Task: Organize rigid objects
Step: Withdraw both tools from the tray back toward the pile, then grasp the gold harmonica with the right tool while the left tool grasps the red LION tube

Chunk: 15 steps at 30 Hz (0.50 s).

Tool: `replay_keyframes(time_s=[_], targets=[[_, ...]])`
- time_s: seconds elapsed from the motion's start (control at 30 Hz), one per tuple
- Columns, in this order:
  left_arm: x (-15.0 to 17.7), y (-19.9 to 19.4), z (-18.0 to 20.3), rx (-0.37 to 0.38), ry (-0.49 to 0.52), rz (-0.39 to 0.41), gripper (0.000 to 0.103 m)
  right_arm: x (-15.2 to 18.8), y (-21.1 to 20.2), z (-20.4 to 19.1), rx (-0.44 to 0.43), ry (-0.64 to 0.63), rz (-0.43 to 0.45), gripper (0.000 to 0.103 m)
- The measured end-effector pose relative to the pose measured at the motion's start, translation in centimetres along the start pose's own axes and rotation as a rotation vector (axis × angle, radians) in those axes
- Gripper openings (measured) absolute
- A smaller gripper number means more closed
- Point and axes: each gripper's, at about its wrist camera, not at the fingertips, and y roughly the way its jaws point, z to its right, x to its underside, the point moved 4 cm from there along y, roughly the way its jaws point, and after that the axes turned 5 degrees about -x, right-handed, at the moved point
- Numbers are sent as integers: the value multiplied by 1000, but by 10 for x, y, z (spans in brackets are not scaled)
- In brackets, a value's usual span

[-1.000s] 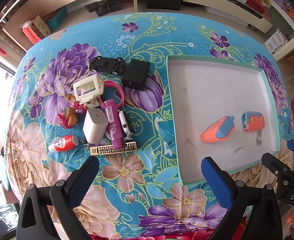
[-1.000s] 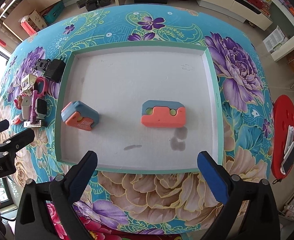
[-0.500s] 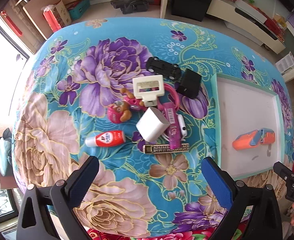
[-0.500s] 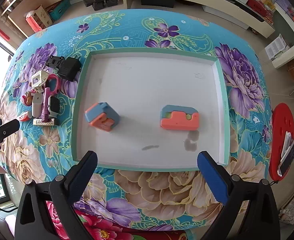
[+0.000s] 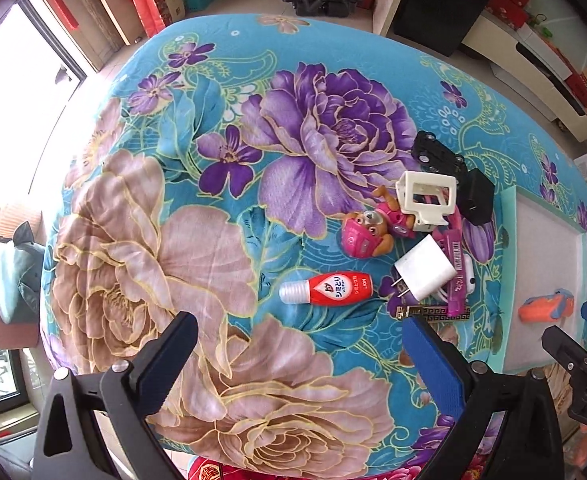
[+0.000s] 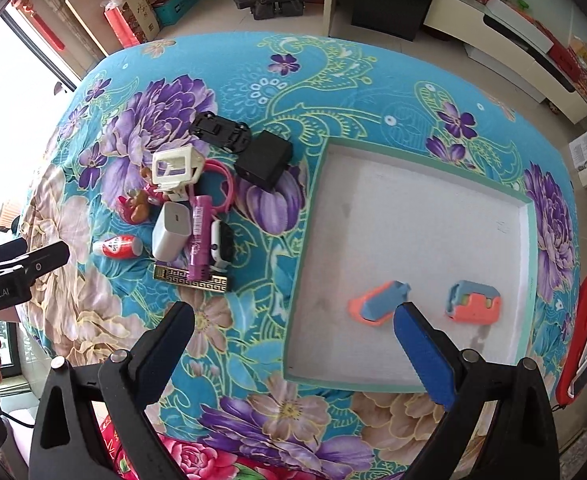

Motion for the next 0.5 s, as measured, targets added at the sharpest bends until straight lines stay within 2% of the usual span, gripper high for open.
replay_keyframes(time_s=[0.23,0.5], targets=[[2,41,-1,32,-33,-76,103,-9,31,-28,-11,-27,-45,100],[-2,70,14,59,-59,-111,103,-12,57,-32,-12,-30,-87,100]])
